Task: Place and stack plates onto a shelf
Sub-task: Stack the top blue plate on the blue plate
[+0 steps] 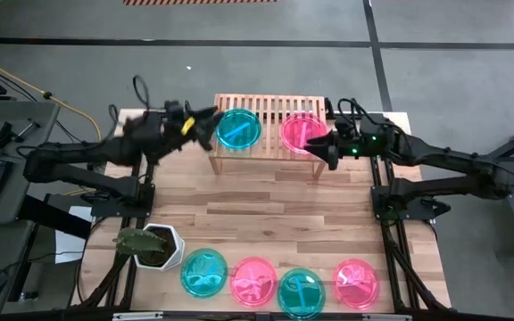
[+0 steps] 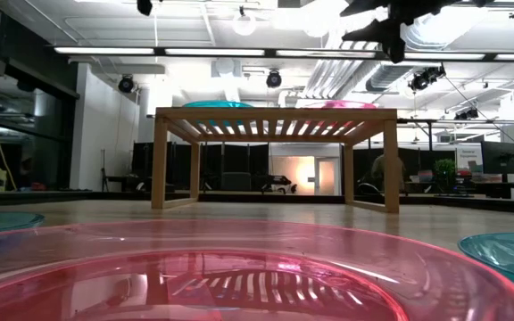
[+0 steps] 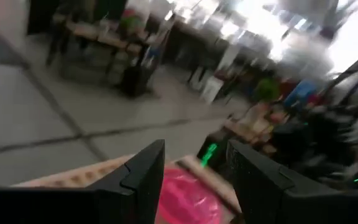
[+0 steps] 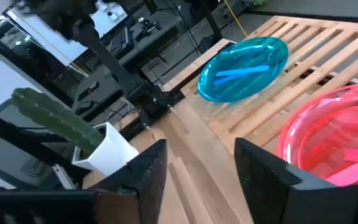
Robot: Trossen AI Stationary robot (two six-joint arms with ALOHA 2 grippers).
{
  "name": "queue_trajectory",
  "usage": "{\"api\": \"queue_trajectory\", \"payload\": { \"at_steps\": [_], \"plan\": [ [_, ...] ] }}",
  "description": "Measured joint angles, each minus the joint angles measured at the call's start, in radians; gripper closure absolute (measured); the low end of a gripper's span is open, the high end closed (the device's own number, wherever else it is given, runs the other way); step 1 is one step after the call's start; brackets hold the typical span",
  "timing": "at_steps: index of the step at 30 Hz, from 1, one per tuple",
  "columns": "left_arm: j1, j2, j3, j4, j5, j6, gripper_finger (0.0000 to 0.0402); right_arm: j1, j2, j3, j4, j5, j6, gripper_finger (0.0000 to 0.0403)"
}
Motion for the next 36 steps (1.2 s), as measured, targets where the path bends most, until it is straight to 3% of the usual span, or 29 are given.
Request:
{"api": "queue_trajectory", "payload": {
  "at_steps": [4, 9, 15, 26, 36],
  "plan": [
    [0.112, 0.064, 0.204, -0.393, 0.081, -0.038, 0.0256, 0.011, -0.009, -0.001, 0.0, 0.044, 0.017, 0.0294],
    [0.199, 0.162, 0.361, -0.79, 0.055, -0.027, 0.0303, 0.01, -0.006, -0.001, -0.004, 0.12, 0.034, 0.0389],
    [0.266, 0.244, 0.339, -1.052, 0.011, -0.138, 0.0387, 0.01, -0.006, -0.001, -0.003, 0.134, 0.051, 0.0389],
    [0.3, 0.304, 0.148, -1.018, 0.051, -0.32, 0.0401, 0.01, -0.006, -0.001, -0.003, 0.133, 0.051, 0.0401],
    [0.367, 0.337, 0.132, -0.827, 0.167, -0.319, 0.0401, 0.01, -0.006, -0.001, -0.003, 0.132, 0.051, 0.0402]
  ]
}}
